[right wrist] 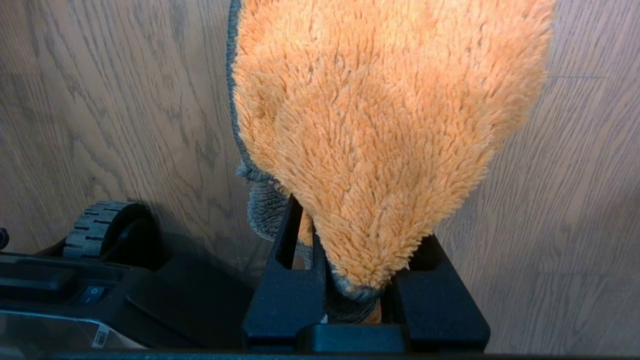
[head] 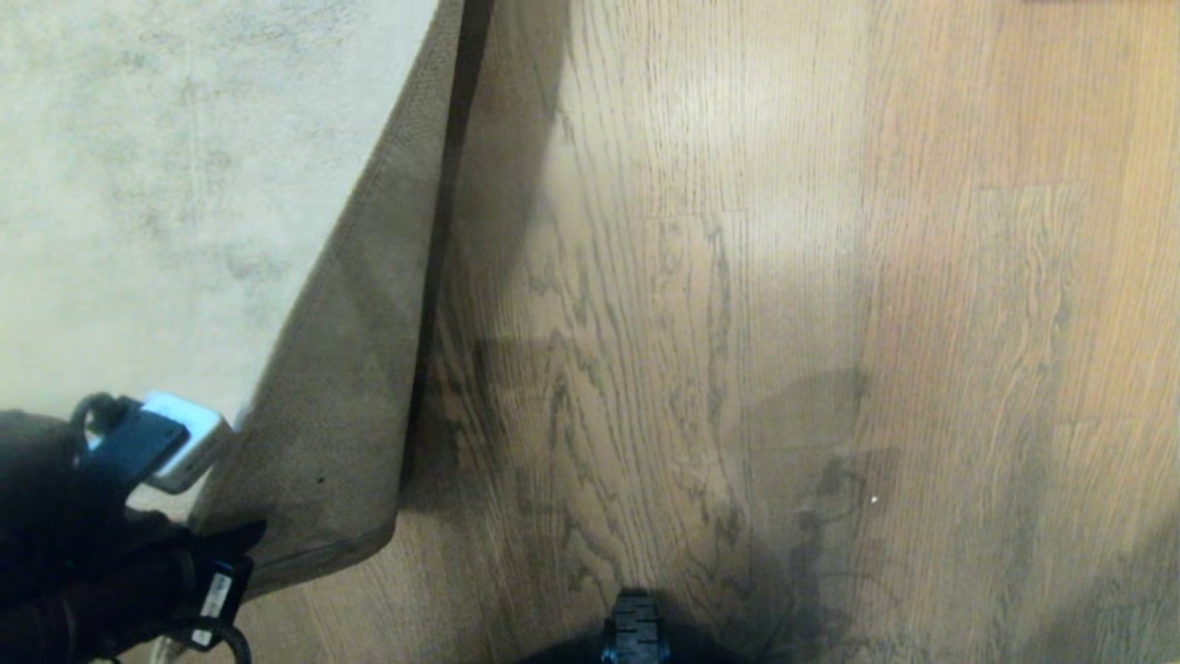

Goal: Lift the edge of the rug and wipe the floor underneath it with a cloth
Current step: Lift up the carpet

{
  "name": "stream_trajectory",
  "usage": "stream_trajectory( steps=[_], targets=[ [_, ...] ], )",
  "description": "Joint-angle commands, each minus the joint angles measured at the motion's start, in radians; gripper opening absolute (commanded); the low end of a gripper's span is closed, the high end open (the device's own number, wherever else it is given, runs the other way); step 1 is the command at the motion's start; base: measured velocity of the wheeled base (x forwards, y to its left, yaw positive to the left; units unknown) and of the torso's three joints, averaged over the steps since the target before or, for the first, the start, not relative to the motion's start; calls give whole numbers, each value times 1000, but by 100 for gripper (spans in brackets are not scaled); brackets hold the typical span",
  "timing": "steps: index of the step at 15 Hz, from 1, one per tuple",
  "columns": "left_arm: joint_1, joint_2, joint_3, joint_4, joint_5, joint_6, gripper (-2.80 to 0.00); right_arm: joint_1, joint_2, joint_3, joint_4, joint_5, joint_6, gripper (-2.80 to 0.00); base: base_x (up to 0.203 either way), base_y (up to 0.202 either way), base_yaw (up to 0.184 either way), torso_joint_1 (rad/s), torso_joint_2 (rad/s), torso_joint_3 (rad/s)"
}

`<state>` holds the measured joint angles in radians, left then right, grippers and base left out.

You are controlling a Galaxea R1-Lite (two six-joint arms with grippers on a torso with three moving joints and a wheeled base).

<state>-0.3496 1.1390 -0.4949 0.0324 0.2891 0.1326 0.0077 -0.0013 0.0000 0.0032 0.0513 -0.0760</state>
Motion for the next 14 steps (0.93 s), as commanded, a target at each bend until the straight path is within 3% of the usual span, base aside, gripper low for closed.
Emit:
stream_trajectory(
  steps=[1, 8, 11, 14],
  targets=[
    [0, 51, 1, -76, 2, 36, -280, 1, 1, 0, 0, 1, -1, -280, 0, 0, 0, 0, 0, 0],
    [7, 139, 1, -347, 1, 246, -280, 0, 1, 0, 1, 1, -4, -280, 0, 0, 0, 0, 0, 0],
    [45, 171, 1, -450, -4, 340, -280, 0, 1, 0, 1, 1, -2, -280, 0, 0, 0, 0, 0, 0],
    [75, 198, -1, -512, -12, 376, -280, 0, 1, 0, 1, 1, -10, -280, 0, 0, 0, 0, 0, 0]
  ],
)
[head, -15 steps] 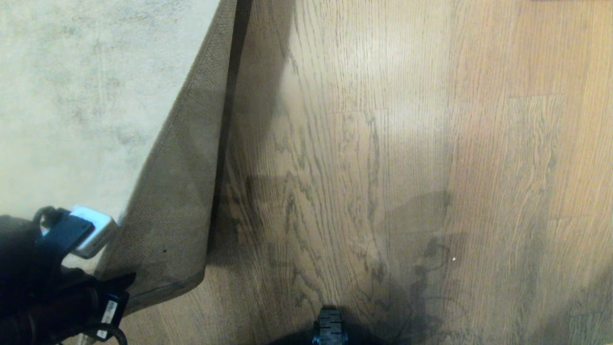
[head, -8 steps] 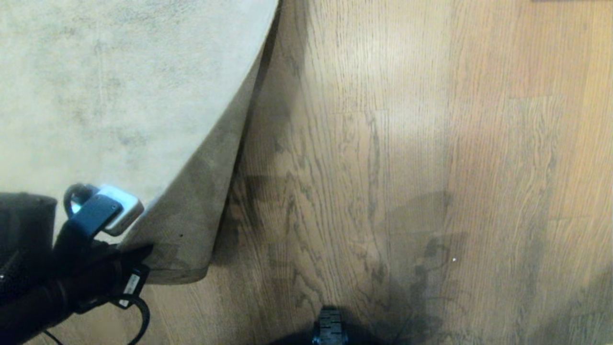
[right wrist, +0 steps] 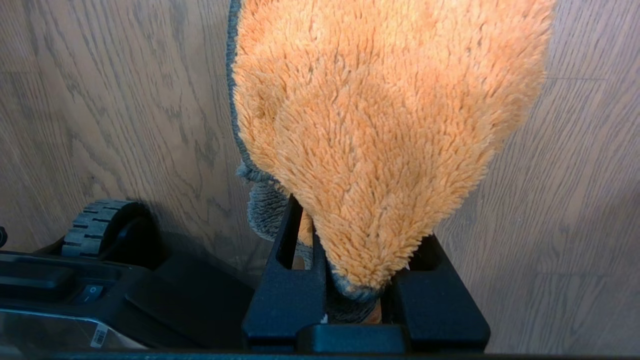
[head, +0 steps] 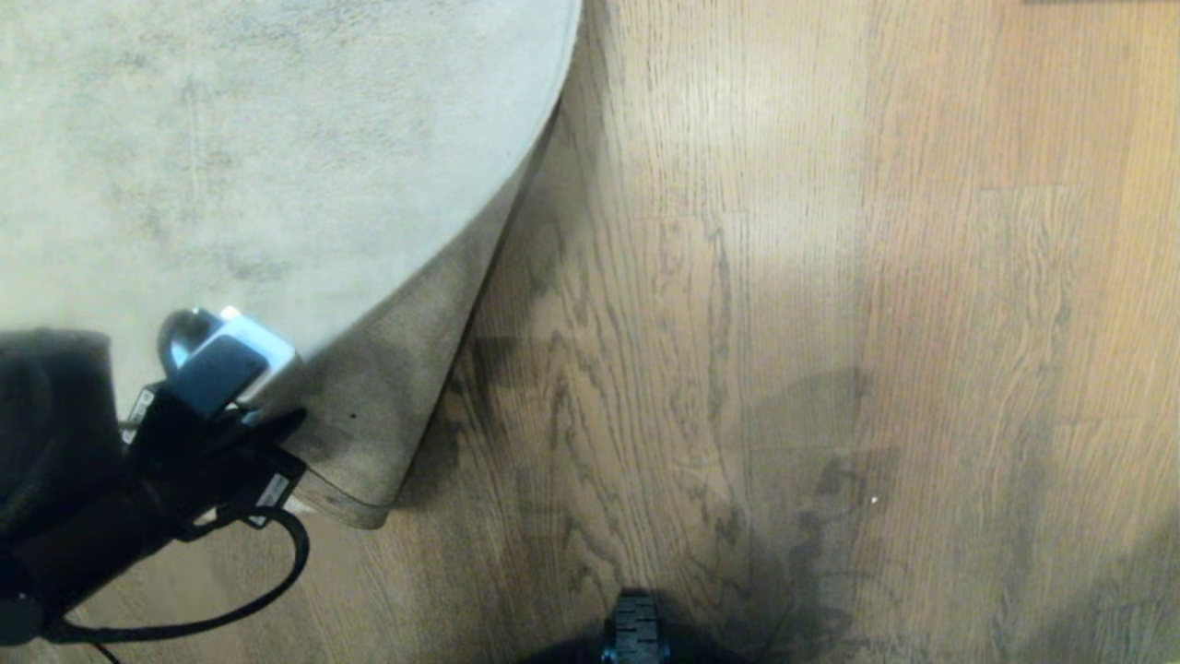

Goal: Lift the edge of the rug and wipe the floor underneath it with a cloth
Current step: Lift up the carpet

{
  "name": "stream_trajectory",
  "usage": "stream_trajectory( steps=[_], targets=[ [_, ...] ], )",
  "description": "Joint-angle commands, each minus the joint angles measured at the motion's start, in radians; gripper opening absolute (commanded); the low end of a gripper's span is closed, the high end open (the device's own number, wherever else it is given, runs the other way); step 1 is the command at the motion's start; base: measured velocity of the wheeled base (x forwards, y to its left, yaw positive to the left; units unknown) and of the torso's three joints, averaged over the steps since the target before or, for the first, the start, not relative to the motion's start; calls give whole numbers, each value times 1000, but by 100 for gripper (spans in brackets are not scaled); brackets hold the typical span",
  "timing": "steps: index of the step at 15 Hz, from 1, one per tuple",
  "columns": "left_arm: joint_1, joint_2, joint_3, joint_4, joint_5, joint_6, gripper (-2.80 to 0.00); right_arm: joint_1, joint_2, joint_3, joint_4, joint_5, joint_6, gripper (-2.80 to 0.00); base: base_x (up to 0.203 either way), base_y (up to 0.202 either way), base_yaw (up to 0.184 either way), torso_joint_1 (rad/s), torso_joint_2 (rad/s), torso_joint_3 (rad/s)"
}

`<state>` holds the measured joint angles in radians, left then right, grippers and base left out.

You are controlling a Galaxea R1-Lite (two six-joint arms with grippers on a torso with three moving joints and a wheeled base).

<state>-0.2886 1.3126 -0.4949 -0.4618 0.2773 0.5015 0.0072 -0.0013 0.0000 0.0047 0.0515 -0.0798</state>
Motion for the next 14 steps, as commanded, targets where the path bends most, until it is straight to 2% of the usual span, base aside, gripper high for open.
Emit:
stream_trajectory(
  steps=[1, 4, 9, 11, 14],
  targets=[
    [14, 34, -4, -30, -4, 11, -280, 0, 1, 0, 0, 1, -8, -280, 0, 0, 0, 0, 0, 0],
    [27, 91, -20, -114, -10, 43, -280, 0, 1, 0, -5, -1, -11, -280, 0, 0, 0, 0, 0, 0],
    [143, 233, -32, -372, -125, 145, -280, 0, 1, -3, -5, 2, -47, -280, 0, 0, 0, 0, 0, 0],
    [168, 259, -67, -395, -132, 149, -280, 0, 5, -33, 4, 15, -59, -280, 0, 0, 0, 0, 0, 0],
    [177, 274, -94, -396, -133, 146, -280, 1, 127, -115, -6, 89, -55, -280, 0, 0, 0, 0, 0, 0]
  ],
)
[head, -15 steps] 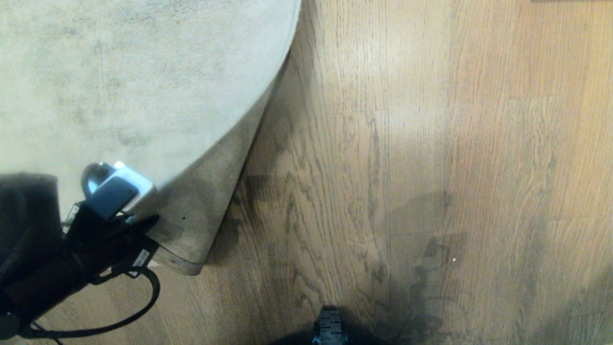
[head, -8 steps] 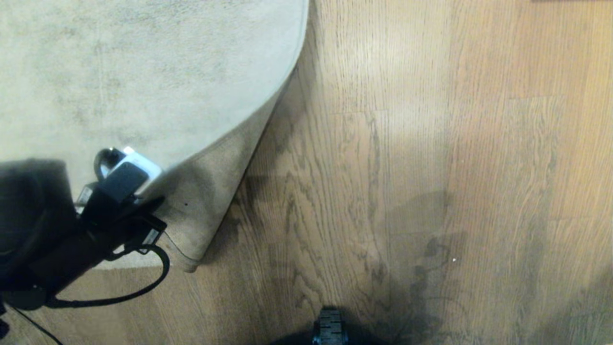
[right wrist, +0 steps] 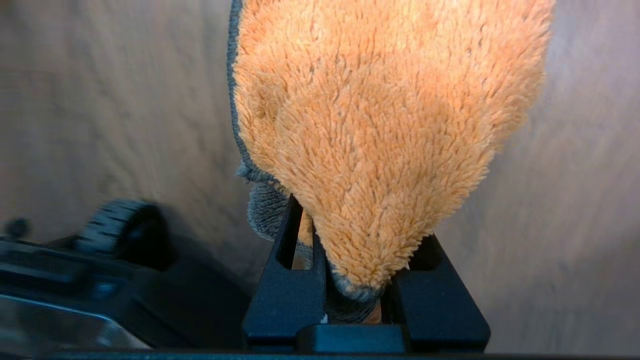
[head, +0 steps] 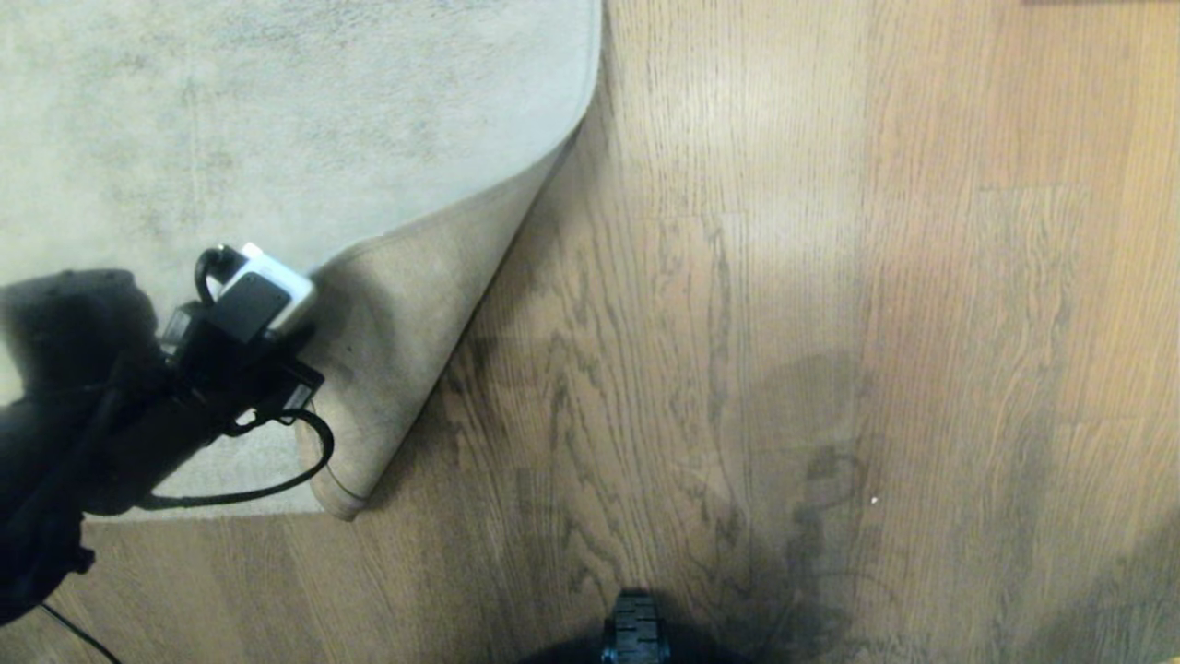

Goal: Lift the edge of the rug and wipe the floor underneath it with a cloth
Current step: Lift up the carpet, then wipe the floor under the carpet with a rag

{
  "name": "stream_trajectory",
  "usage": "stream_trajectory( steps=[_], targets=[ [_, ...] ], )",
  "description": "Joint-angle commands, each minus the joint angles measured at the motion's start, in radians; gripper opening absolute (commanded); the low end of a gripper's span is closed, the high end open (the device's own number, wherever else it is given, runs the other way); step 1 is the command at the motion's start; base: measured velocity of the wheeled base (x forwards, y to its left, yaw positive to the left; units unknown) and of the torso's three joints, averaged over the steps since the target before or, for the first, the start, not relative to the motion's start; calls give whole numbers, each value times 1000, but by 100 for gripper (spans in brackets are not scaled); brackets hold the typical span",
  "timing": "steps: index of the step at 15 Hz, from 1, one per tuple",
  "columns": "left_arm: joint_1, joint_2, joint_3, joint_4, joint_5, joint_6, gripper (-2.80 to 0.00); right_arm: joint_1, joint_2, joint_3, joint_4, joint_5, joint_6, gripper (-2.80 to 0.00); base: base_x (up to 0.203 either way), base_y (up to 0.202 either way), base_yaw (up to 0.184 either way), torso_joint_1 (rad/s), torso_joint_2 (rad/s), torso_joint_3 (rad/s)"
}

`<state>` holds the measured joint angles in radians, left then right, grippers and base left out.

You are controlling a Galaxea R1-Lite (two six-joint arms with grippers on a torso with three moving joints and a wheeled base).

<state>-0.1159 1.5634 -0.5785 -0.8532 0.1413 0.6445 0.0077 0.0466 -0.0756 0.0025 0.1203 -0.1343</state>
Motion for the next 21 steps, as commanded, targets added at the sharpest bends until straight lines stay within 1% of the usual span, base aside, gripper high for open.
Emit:
stream_trajectory(
  steps=[1, 3, 5, 6, 9, 10, 11, 12, 15, 17, 19, 21],
  targets=[
    [4, 23, -13, -4, 6, 1, -280, 3, 139, -74, -11, 47, -1, -280, 0, 0, 0, 0, 0, 0],
    [4, 23, -15, -4, 9, 0, -280, 5, 278, -141, -45, 105, -3, -280, 0, 0, 0, 0, 0, 0],
    [4, 23, -14, -4, 12, 0, -280, 6, 413, -212, -89, 191, -4, -280, 0, 0, 0, 0, 0, 0],
    [4, 24, -14, -4, 12, 0, -280, 6, 472, -248, -102, 244, -6, -280, 0, 0, 0, 0, 0, 0],
    [4, 29, -11, -4, 15, 0, -280, 10, 602, -310, -118, 450, -37, -280, 0, 0, 0, 0, 0, 0],
    [4, 30, -6, -4, 15, 0, -280, 15, 633, -320, -119, 488, -41, -280, 0, 0, 0, 0, 0, 0],
    [4, 29, -6, -4, 15, 0, -280, 29, 661, -327, -119, 507, -43, -280, 0, 0, 0, 0, 0, 0],
    [4, 30, -7, -4, 17, 1, -280, 61, 684, -333, -120, 511, -43, -280, 0, 0, 0, 0, 0, 0],
    [2, 37, -11, -4, 18, 3, -280, 196, 777, -342, -133, 507, -48, -280, 0, 0, 0, 0, 0, 0],
    [2, 37, -7, -4, 38, 4, -280, 257, 865, -344, -184, 501, -51, -280, 0, 0, 0, 0, 0, 0],
    [2, 38, -6, -4, 41, 4, -280, 324, 959, -351, -242, 490, -51, -280, 0, 0, 0, 0, 0, 0],
    [4, 46, -10, -4, 59, 4, -280, 408, 1072, -367, -302, 458, -52, -280, 0, 0, 0, 0, 0, 0]
  ],
)
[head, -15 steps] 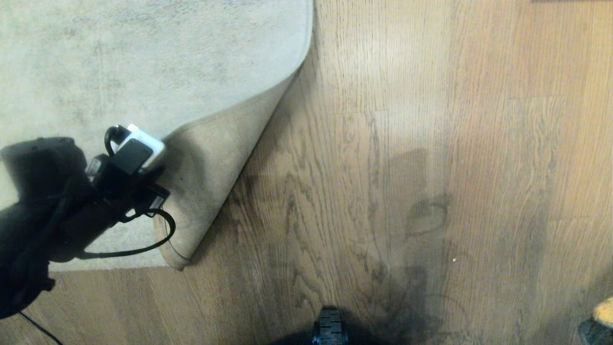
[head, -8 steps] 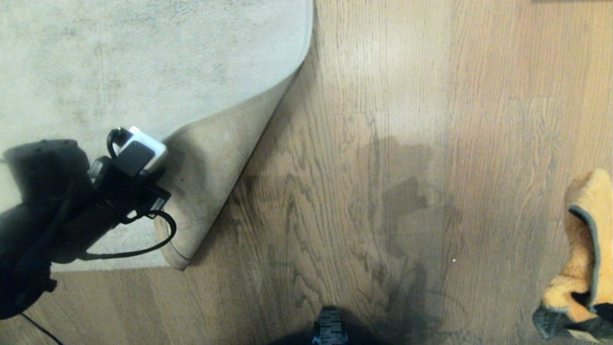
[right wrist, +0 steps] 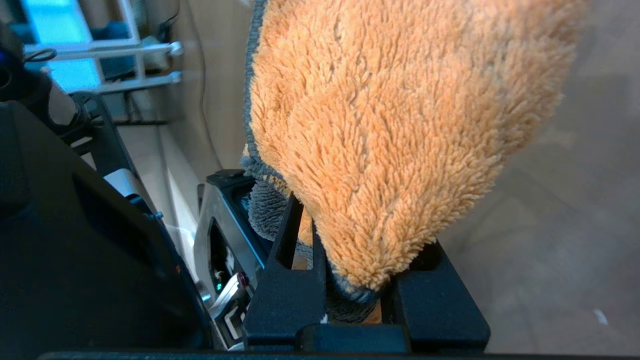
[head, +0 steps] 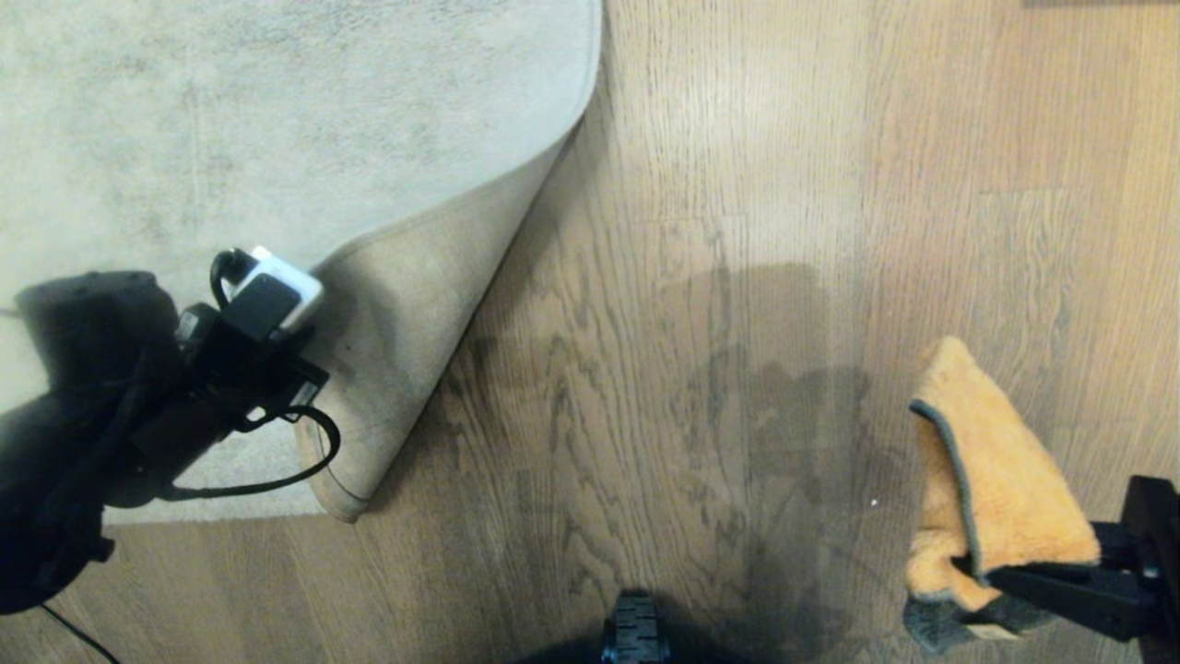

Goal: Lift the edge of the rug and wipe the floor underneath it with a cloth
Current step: Wipe the floor under the carpet with a rag

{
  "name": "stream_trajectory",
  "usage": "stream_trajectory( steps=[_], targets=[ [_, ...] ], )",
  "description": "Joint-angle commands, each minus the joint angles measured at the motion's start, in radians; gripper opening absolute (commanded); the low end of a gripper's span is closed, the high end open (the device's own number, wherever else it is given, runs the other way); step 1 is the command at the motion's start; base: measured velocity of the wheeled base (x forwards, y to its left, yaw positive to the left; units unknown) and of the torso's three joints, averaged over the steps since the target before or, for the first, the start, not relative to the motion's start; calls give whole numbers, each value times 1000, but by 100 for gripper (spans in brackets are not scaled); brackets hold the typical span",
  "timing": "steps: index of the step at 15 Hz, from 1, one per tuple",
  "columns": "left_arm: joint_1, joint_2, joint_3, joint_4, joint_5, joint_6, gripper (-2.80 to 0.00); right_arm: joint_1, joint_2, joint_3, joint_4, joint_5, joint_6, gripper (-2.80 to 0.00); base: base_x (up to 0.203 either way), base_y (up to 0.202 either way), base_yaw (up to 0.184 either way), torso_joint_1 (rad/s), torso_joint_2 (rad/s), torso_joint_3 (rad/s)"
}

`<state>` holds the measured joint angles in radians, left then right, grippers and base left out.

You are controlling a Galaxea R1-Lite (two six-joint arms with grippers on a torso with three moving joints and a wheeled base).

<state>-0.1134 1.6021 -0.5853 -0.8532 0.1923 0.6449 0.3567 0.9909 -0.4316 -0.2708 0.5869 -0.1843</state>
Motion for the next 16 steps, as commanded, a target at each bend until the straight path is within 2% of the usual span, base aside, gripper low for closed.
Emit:
stream_trajectory(
  steps=[1, 4, 7, 13, 16],
  targets=[
    [1, 12, -5, -4, 13, 3, -280, 93, 186, -18, -61, -25, -3, -280, 0, 0, 0, 0, 0, 0],
    [1, 24, -8, -4, 18, 4, -280, 225, 381, -39, -219, -96, 1, -280, 0, 0, 0, 0, 0, 0],
    [0, 30, -19, -4, 48, 4, -280, 372, 542, -88, -349, -180, 50, -280, 0, 0, 0, 0, 0, 0],
    [-3, 42, -24, -7, 50, 1, -280, 468, 788, -299, -391, -274, 88, -280, 0, 0, 0, 0, 0, 0],
    [-8, 38, -44, -7, 62, 2, -280, 501, 909, -433, -392, -333, 149, -280, 0, 0, 0, 0, 0, 0]
  ],
)
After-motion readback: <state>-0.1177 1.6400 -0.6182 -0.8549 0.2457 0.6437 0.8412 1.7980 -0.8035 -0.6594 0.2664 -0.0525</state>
